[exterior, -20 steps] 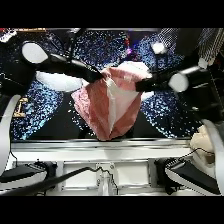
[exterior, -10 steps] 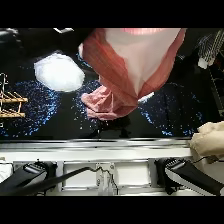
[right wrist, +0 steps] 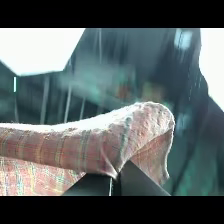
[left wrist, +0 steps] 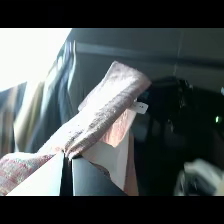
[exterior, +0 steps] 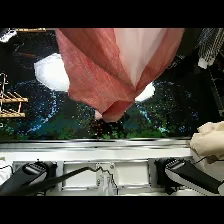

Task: Fold the clothes and pants, and hang the long-sleeved shirts on hangers.

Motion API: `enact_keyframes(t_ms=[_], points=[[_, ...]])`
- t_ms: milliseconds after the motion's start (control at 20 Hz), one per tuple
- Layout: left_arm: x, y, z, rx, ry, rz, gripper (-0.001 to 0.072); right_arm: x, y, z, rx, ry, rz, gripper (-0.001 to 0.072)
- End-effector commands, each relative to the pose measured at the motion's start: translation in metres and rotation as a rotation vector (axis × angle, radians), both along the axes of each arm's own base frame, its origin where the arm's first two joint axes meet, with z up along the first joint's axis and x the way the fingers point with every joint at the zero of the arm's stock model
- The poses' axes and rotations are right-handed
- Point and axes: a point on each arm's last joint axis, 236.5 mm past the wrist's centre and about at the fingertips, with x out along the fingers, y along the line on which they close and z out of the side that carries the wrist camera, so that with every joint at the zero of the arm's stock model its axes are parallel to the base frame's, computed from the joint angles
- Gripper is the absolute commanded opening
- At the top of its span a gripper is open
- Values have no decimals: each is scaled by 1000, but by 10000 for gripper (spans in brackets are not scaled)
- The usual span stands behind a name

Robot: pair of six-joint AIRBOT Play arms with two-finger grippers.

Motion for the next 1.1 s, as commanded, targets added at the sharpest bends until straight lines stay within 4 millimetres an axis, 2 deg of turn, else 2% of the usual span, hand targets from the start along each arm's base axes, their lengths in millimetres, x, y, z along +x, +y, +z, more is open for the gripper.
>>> enact_keyframes(t_ms=[0,100,150,200,250,300,350,450,500,550,600,650,700,800,900,950,1050], points=[[-22,27,56,-104,-144,81,13,-27,-6,55,80,-213,19,24],[-30,29,69,-126,-188,97,13,-30,-3,54,96,-200,43,24],[-31,27,68,-119,-193,96,13,-26,0,47,91,-168,51,24],[-27,21,62,-85,-192,96,12,-21,4,33,75,-112,57,24],[-20,15,51,-18,-198,114,12,-11,8,8,38,-15,56,24],[-7,8,32,74,-185,135,11,-1,12,-22,-7,99,54,24],[9,2,6,156,-132,145,11,10,14,-62,-63,237,43,24],[59,9,-73,279,120,191,11,23,14,-150,-163,534,17,24],[86,23,-126,315,302,235,11,23,15,-195,-195,698,11,24],[105,37,-177,335,472,274,11,17,18,-244,-235,890,20,24],[115,47,-232,363,634,291,11,7,23,-284,-271,1058,39,24],[117,52,-279,401,759,287,11,1,29,-318,-303,1202,57,25],[113,53,-326,451,872,269,11,0,37,-341,-313,1296,73,25],[95,56,-400,532,1037,242,11,5,62,-376,-333,1394,120,24],[77,62,-445,556,1147,239,11,4,86,-410,-386,1476,149,24],[72,66,-455,562,1170,241,11,-1,94,-431,-428,1540,155,24],[69,71,-452,553,1164,253,11,-14,97,-475,-540,1689,135,24]])
